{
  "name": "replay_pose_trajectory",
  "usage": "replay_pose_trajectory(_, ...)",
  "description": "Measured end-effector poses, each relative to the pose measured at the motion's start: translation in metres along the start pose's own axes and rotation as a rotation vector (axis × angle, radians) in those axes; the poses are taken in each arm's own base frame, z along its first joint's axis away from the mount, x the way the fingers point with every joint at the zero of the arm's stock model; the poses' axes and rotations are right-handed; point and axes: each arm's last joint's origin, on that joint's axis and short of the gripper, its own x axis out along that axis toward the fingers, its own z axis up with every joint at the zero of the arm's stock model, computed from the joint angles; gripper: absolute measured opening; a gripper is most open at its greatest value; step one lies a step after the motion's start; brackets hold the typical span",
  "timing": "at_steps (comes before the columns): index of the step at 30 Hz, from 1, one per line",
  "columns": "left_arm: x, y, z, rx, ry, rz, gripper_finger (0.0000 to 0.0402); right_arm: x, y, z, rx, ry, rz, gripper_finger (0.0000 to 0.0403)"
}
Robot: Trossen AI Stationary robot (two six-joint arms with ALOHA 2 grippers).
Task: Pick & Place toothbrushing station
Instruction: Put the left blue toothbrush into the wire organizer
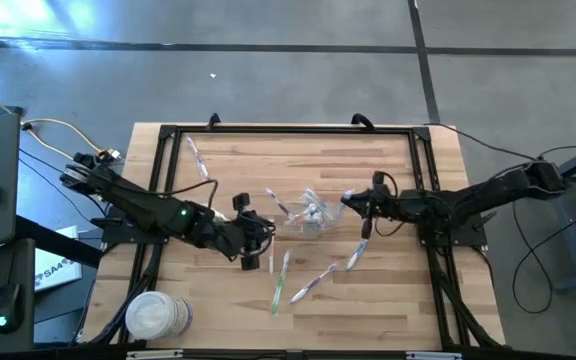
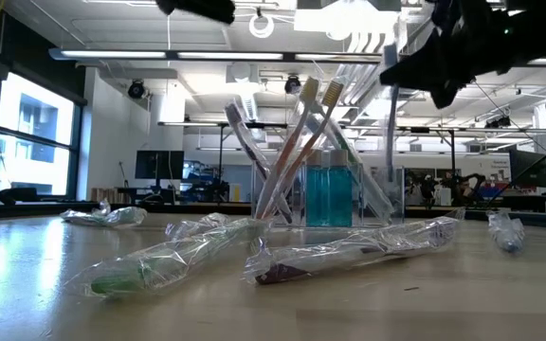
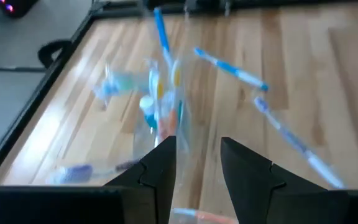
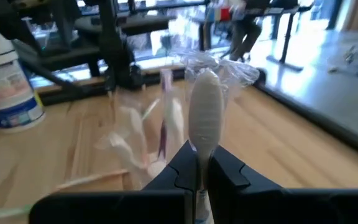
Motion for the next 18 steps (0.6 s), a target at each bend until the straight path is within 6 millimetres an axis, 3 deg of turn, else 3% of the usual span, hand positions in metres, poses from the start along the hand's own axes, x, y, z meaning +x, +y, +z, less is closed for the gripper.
replay_pose_trajectory(10,0.011,0.0,-0.026,-0.023,0.058,0.051,0.0125,0.028,-0.01,-0.024,0.032,0.14,-0.009,0.0009)
replay_pose_trajectory(18,0.012,0.0,-0.028,-0.022,0.06,0.053,0.0125,0.038,-0.008,-0.029,0.046,0.127,0.047,0.0009)
